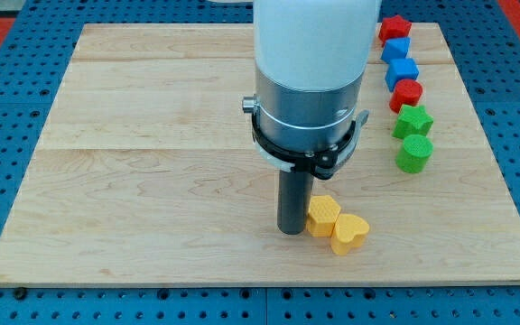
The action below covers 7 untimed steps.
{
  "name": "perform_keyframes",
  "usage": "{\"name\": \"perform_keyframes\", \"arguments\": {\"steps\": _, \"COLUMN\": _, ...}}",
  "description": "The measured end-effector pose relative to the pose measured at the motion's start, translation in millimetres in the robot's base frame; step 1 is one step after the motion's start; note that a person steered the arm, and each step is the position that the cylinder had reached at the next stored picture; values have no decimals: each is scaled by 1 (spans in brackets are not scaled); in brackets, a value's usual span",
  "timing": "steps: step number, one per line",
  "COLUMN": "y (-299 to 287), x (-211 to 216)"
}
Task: Separate the yellow heart from the yellow hexagon
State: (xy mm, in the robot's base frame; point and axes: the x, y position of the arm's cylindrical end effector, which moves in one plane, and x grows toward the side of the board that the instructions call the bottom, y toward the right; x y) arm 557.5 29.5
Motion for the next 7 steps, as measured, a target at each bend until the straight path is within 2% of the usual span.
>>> {"name": "perform_keyframes", "arguments": {"steps": 1, "y": -15, "x": 26}}
{"name": "perform_keyframes", "arguments": {"steps": 2, "y": 4, "x": 29}}
{"name": "perform_keyframes", "arguments": {"steps": 5, "y": 101, "x": 28}}
{"name": "perform_keyframes", "arguments": {"steps": 7, "y": 117, "x": 13}}
